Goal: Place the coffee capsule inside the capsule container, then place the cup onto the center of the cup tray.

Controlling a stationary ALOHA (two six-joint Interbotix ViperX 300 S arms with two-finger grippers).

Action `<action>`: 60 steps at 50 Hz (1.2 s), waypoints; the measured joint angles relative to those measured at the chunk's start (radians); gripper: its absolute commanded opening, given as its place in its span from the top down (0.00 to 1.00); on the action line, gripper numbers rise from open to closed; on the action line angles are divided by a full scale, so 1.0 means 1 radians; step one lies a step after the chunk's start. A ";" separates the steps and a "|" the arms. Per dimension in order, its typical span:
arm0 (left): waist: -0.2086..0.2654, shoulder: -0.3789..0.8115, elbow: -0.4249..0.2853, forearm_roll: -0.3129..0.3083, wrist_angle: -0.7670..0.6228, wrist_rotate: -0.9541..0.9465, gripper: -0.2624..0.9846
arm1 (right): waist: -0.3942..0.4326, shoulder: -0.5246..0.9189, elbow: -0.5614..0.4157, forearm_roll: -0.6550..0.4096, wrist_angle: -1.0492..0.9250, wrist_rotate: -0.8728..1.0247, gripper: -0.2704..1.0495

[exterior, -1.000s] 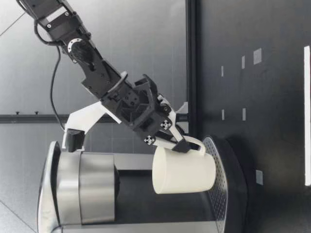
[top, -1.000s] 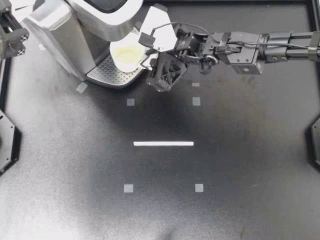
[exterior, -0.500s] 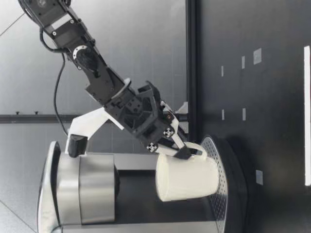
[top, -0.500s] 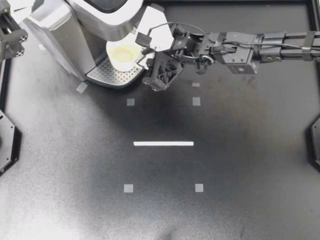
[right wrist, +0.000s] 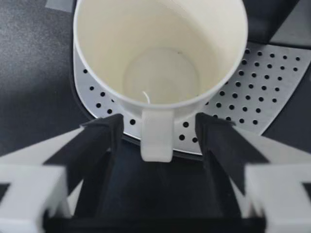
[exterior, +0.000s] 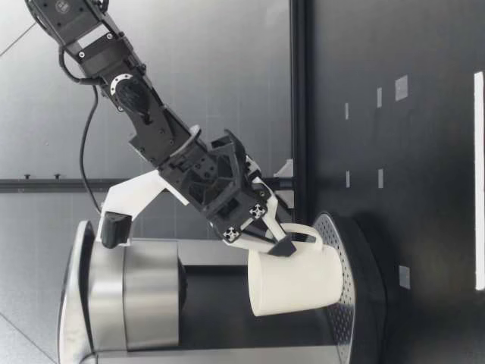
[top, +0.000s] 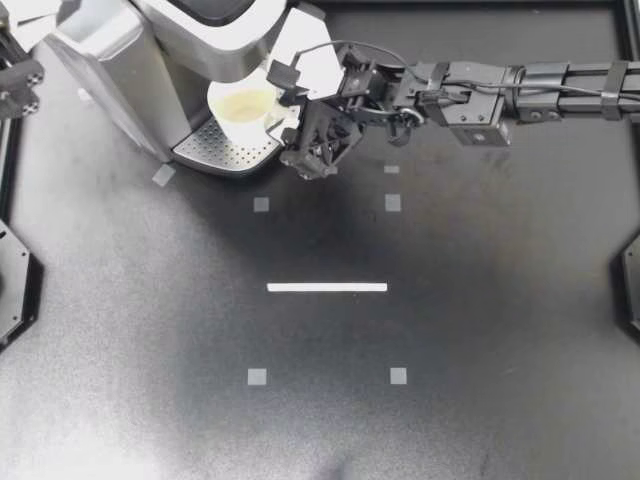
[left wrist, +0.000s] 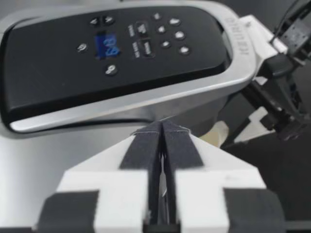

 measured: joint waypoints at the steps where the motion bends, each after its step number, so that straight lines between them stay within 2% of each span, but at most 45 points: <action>1: 0.003 0.000 0.002 0.000 -0.005 -0.002 0.75 | 0.000 -0.002 0.000 0.000 0.000 0.000 0.30; 9: 0.003 -0.002 0.006 0.014 -0.044 -0.002 0.75 | 0.000 -0.052 0.034 0.000 -0.003 0.003 0.30; 21: 0.005 0.006 0.011 0.067 -0.104 -0.023 0.75 | 0.025 -0.137 0.107 0.003 -0.006 0.018 0.30; 33: 0.063 0.049 0.005 0.083 -0.160 -0.032 0.75 | 0.046 -0.267 0.195 0.006 -0.008 0.048 0.30; 51: 0.095 0.186 -0.077 0.084 -0.198 -0.018 0.75 | 0.060 -0.454 0.347 0.008 -0.115 0.087 0.30; 60: 0.135 0.273 -0.129 0.084 -0.187 0.009 0.75 | 0.061 -0.492 0.388 0.008 -0.167 0.087 0.30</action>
